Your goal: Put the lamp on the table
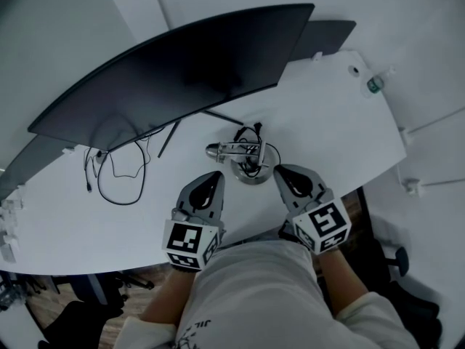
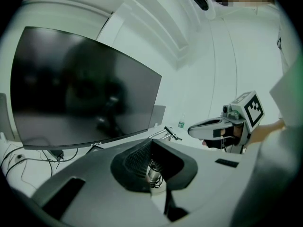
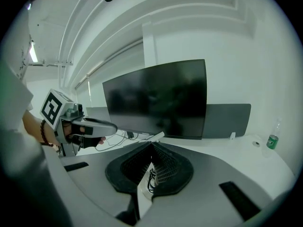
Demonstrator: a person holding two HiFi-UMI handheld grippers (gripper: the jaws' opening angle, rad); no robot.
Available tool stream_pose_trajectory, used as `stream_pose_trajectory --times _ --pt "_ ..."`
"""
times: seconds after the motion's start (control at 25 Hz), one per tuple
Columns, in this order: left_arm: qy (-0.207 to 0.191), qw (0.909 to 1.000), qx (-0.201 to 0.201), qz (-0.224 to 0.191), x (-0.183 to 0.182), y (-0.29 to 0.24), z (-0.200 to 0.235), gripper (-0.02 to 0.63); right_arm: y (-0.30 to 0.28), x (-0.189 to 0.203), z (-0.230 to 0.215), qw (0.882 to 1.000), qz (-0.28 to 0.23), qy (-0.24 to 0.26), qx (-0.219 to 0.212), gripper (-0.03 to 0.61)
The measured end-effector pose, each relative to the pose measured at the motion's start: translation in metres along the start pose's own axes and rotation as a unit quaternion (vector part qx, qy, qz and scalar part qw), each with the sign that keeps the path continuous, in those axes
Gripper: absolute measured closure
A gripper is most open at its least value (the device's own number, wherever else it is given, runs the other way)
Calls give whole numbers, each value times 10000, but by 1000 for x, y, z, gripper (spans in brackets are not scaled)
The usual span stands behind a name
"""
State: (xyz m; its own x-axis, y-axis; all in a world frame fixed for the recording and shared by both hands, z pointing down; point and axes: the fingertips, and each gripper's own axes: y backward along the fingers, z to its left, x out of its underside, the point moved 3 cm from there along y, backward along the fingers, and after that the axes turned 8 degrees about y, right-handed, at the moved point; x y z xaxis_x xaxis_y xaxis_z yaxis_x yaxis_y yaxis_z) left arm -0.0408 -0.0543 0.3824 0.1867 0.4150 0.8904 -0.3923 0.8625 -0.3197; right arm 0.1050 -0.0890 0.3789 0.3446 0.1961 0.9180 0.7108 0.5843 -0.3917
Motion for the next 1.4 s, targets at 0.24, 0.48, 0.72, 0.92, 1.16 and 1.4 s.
stream_pose_trajectory --times 0.24,0.48,0.72,0.92,1.16,1.4 --pt "-24 10000 26 -17 -4 -4 0 611 2 -7 -1 10000 -45 1 -44 546" --pt "-34 10000 -3 -15 -6 -6 3 611 -3 -3 -2 9999 -40 -93 -89 546" --pt "-45 10000 -49 -2 -6 -4 6 611 -7 -4 -1 9998 -81 -129 -143 546" --pt "-42 10000 -73 -1 -6 -4 8 611 -8 -5 1 9998 -101 -106 -159 548" --pt "-60 10000 -49 15 -6 -2 8 611 -7 -6 2 9997 -76 -80 -230 547" --pt "-67 10000 -54 22 -6 -1 9 611 -8 -5 2 9997 -44 -30 -233 548"
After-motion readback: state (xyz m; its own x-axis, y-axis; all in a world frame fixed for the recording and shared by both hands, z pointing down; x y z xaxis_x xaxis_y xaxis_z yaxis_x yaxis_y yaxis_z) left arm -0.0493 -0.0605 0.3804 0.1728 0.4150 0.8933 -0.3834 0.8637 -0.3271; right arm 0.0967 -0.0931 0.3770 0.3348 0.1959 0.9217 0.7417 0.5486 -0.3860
